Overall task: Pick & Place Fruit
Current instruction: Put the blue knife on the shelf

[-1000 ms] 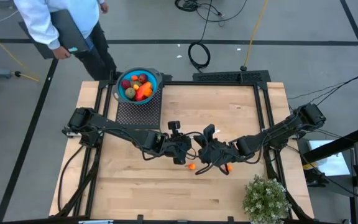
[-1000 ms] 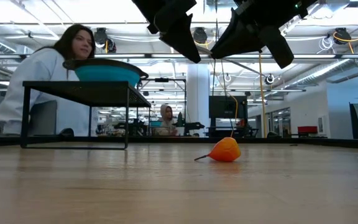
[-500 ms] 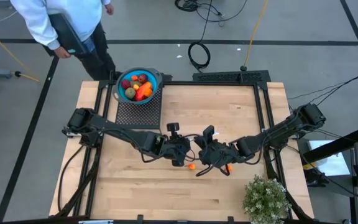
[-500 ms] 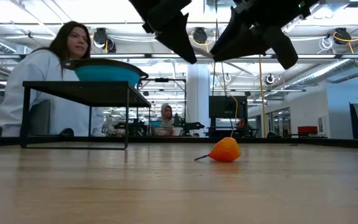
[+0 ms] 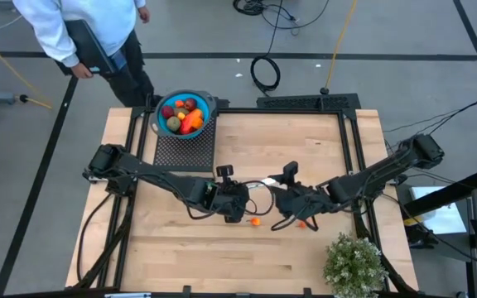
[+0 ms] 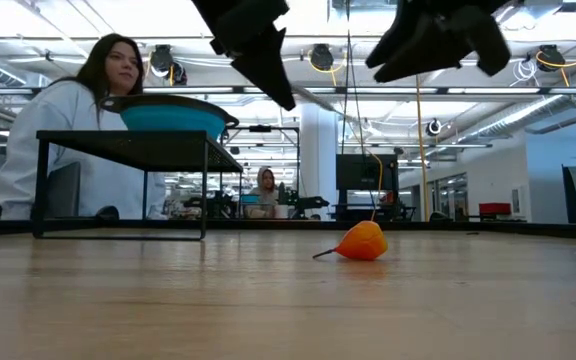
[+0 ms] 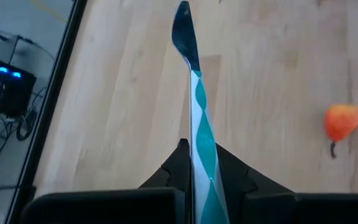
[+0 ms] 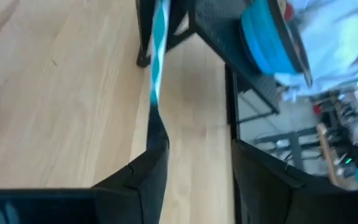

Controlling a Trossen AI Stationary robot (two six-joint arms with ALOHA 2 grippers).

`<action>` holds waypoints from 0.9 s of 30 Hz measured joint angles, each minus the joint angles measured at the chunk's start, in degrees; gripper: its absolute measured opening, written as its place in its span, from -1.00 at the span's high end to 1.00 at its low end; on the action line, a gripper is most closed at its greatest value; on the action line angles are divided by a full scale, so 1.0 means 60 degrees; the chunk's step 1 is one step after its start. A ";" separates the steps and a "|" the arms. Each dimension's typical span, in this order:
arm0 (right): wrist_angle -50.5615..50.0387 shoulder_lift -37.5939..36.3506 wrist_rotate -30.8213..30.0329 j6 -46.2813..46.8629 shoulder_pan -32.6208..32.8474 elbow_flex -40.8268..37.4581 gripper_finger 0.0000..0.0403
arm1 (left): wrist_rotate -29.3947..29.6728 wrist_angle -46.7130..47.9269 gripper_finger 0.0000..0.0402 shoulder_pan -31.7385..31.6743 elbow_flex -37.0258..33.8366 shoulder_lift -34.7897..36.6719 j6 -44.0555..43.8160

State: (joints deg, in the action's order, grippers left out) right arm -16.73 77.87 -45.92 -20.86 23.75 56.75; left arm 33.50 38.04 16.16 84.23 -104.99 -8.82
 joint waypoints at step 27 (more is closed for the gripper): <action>0.0006 -0.0980 0.0959 0.1930 -0.0004 -0.1468 0.19 | 0.0869 0.0135 0.81 -0.0404 -0.4317 0.5128 -0.2141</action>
State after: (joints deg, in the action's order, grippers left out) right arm -16.69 71.99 -40.16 -9.28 23.73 47.94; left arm 38.71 38.85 13.74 58.32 -74.22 -21.67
